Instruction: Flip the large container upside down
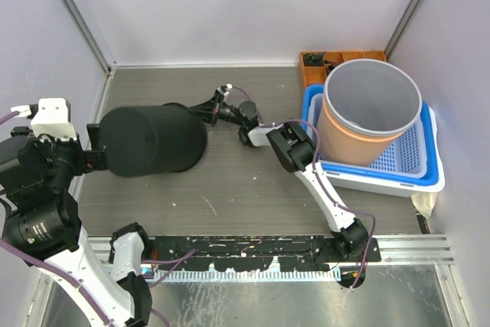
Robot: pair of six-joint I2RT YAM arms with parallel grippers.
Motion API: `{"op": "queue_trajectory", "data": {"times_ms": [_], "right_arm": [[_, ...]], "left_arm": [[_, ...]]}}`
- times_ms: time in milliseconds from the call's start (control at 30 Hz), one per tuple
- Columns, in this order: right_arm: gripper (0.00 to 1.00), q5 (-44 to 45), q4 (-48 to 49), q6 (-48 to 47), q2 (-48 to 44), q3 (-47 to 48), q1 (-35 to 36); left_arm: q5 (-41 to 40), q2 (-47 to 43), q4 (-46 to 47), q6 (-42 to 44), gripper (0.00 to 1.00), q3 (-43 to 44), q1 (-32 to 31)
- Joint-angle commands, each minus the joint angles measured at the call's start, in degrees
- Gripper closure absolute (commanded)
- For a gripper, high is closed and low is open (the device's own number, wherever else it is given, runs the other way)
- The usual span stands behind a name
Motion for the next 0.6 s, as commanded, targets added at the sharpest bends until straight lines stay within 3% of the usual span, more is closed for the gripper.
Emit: {"op": "queue_trajectory", "data": {"times_ms": [0, 67, 167, 267, 300, 367, 467, 500, 567], "right_arm": [[0.99, -6.21, -11.71, -13.49, 2.35, 0.37, -1.68], [0.94, -6.39, -14.26, -16.64, 2.16, 0.07, -2.56], [0.72, -6.51, -21.51, -24.11, 0.25, -0.11, -3.06], [0.53, -5.28, -37.54, -38.70, -3.03, 2.68, -3.11], [0.51, -4.64, -44.89, -44.48, -3.50, 5.29, -3.03], [0.45, 0.16, -64.60, -57.50, -3.93, 12.04, -2.80], [0.37, 11.17, -83.91, -75.59, -3.94, 22.30, -1.76], [0.16, 15.29, -88.89, -80.49, -4.21, 25.35, -1.20], [0.10, 26.29, -97.10, -92.85, -5.37, 30.54, 0.30]], "left_arm": [[-0.32, 0.91, 2.64, 1.19, 0.01, -1.15, -0.15], [-0.23, 0.88, 2.82, 1.27, 0.01, -1.61, -0.14], [-0.10, 0.65, 3.00, 1.28, 0.01, -2.38, -0.14], [0.00, 0.27, 3.13, 1.19, 0.01, -3.37, -0.10], [-0.02, 0.09, 3.13, 1.12, 0.01, -3.56, -0.12], [0.11, -0.26, 3.13, 1.02, 0.01, -3.95, -0.09], [0.21, -0.65, 3.19, 0.86, 0.01, -4.28, -0.13], [0.24, -0.74, 3.15, 0.77, 0.01, -4.17, -0.07], [0.82, -0.53, 2.62, 0.54, 0.01, -3.72, -0.08]]}}
